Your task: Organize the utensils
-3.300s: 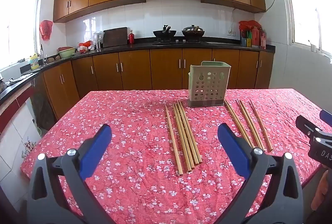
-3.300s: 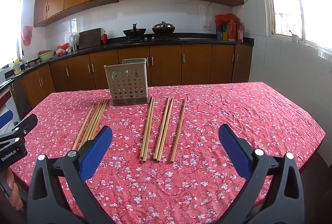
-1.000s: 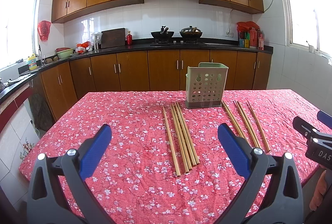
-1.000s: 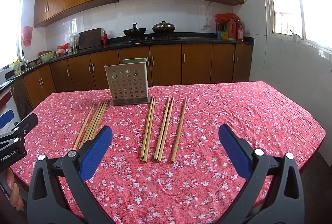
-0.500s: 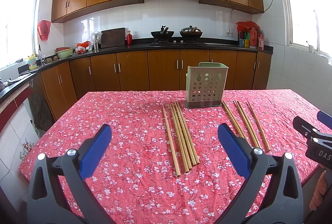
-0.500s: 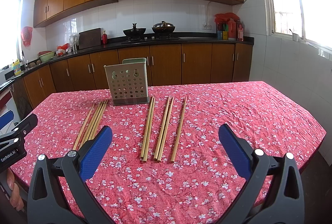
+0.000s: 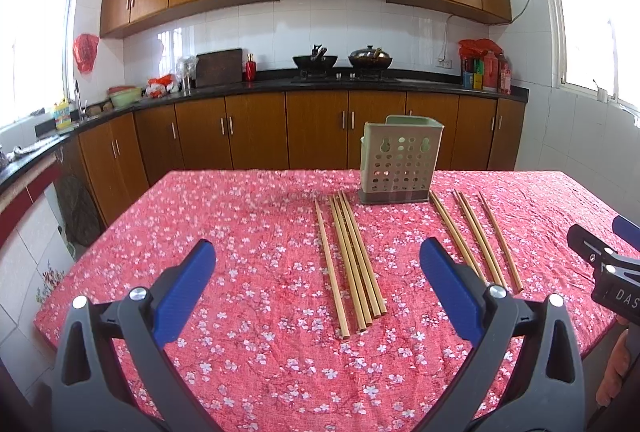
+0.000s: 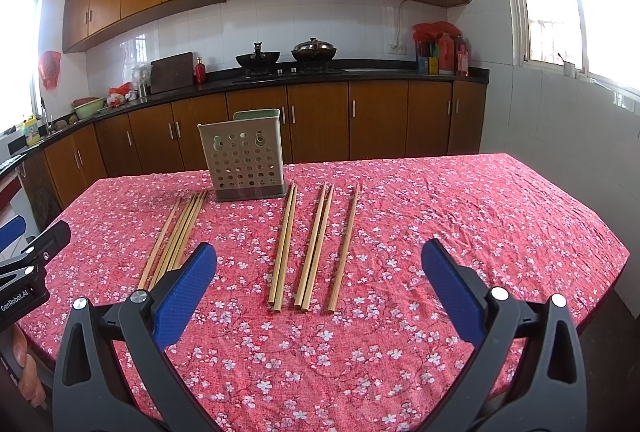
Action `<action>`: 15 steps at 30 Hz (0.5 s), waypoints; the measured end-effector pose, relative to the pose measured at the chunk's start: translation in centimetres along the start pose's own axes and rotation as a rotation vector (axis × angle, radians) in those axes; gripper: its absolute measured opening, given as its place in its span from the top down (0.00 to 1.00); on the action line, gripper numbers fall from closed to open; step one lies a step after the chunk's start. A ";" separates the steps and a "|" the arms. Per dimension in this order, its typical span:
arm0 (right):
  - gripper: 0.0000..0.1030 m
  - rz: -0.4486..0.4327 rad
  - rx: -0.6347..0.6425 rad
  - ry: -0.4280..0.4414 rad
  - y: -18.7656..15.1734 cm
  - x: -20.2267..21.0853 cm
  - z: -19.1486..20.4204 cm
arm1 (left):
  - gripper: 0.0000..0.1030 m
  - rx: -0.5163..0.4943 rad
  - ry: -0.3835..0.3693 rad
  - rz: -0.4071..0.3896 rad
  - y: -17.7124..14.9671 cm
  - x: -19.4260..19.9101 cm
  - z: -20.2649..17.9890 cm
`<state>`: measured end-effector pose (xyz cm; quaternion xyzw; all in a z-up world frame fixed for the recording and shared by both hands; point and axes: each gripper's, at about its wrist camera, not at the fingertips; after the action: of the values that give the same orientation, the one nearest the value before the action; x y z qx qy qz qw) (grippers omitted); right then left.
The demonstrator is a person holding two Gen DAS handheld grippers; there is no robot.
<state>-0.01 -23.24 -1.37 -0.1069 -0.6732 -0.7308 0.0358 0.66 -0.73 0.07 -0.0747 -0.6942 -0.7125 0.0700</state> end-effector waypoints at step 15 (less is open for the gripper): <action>0.36 0.340 -0.047 -0.064 -2.2 -13.3 -4.6 | 0.10 0.083 0.070 0.331 -2.6 -10.4 4.8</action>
<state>11.98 -28.82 -6.58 -0.2431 -0.6289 -0.7261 0.1348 10.38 4.12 -4.47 -0.1601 -0.6983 -0.6642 0.2135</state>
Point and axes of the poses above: each gripper's, at about its wrist camera, not at the fingertips, and x roughly against the way its jaws point, z to its left, y to its top, and after that the axes turned 13 degrees about -z, right-handed
